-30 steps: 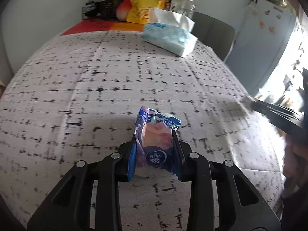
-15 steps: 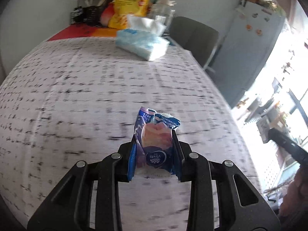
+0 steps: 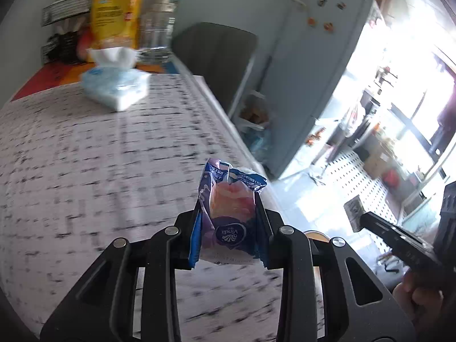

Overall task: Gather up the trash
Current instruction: 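Carry the wrapper and white plastic piece over the tan bin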

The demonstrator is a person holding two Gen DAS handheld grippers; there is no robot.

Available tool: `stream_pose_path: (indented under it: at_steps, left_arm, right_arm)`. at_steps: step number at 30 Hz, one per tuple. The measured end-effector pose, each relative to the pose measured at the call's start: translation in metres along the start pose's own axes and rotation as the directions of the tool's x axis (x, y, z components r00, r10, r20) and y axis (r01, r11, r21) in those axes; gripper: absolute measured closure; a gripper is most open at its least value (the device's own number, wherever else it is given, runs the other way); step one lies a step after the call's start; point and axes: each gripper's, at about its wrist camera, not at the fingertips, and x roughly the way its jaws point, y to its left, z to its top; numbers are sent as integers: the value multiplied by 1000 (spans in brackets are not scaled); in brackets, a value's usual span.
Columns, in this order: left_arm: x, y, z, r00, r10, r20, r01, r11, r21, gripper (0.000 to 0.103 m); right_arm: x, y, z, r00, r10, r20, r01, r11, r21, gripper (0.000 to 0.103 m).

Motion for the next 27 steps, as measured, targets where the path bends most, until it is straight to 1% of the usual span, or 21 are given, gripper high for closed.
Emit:
stream_pose_path:
  at_steps: [7,14,19,22,27]
  left_arm:
    - [38,-63,2,996,-62,-61,66,995,75,72]
    - [86,-129,-6,983,-106,-151,127,982,137,72]
    - [129,-174,-13,966,-120,-228,162,971,173,72]
    - [152,-201,-23,954,-123,-275,180,965,193,72]
    - [191,-235,-47,924,-119,-364,203,958,202,72]
  right_arm:
    - [-6,-59,-7,998,-56,4,56,995,85,86]
    - [-9,-130,-26,995,-103,-13,104,976,193,86]
    - [-4,-183,-48,992,-119,-40,125,953,274,86]
    - [3,-215,-62,989,-130,-64,144,937,320,86]
    - [24,-264,-90,985,-136,-109,168,905,391,84]
